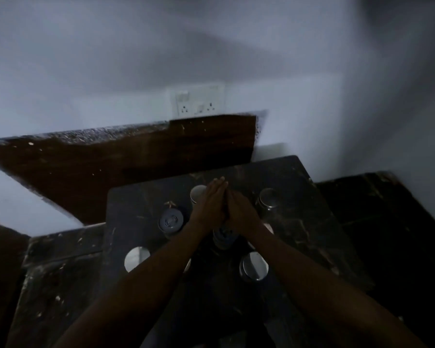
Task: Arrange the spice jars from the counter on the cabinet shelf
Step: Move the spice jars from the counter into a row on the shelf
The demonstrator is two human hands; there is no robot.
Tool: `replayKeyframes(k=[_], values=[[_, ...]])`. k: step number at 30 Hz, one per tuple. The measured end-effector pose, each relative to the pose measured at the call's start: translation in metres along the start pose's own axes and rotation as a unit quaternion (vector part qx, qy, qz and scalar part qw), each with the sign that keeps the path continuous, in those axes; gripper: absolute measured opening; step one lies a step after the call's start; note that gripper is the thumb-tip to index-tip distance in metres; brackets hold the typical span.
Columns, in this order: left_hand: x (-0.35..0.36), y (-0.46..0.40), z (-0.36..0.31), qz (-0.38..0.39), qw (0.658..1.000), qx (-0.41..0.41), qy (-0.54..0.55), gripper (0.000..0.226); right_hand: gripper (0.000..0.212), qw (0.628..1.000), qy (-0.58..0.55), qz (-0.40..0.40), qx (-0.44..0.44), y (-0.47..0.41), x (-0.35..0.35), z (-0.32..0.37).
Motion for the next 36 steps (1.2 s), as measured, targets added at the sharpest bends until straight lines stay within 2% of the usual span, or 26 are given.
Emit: replayKeyframes(k=[3,6,11,17,18,21,24,26,30,36], values=[[0.049,0.008,0.004,0.078,0.996,-0.037,-0.039,0.078,0.079,0.999,0.005,0.032,0.021,0.019,0.028,-0.021],[0.077,0.025,0.008,0.116,0.99,-0.077,-0.022,0.08,0.09,0.995,0.059,0.057,0.053,0.037,0.058,-0.037],[0.096,0.043,0.011,0.135,0.981,-0.124,0.067,0.076,0.088,0.991,0.08,0.079,0.075,0.046,0.077,-0.046],[0.094,0.046,0.01,0.128,0.962,-0.164,0.176,0.081,0.09,0.992,-0.013,0.066,0.105,0.047,0.07,-0.055],[0.067,0.052,0.018,0.096,0.96,-0.179,0.193,0.079,0.093,0.995,-0.011,0.061,0.079,0.037,0.055,-0.032],[0.053,0.049,0.029,0.08,0.937,-0.196,0.279,0.073,0.098,0.989,-0.095,0.063,0.095,0.024,0.038,-0.035],[0.048,0.056,0.035,0.088,0.919,-0.201,0.327,0.063,0.091,0.978,-0.167,0.07,0.107,0.014,0.029,-0.04],[0.038,0.055,0.033,0.081,0.909,-0.187,0.365,0.064,0.088,0.971,-0.209,0.071,0.095,0.006,0.014,-0.035],[0.015,0.052,0.03,0.043,0.903,-0.169,0.393,0.069,0.083,0.977,-0.206,0.043,0.035,-0.013,-0.029,-0.015],[-0.067,0.031,0.015,-0.097,0.891,-0.122,0.426,0.08,0.092,0.983,-0.172,0.017,-0.062,-0.041,-0.12,0.052]])
Point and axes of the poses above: each hand's wrist, its own y-axis away from the middle knuckle, its own x-axis out of the palm, z = x × y, the point moved 10 cm from there along -y, towards the middle knuckle, and after that the axes turned 2 degrees about -y, right-handed, at the moved point
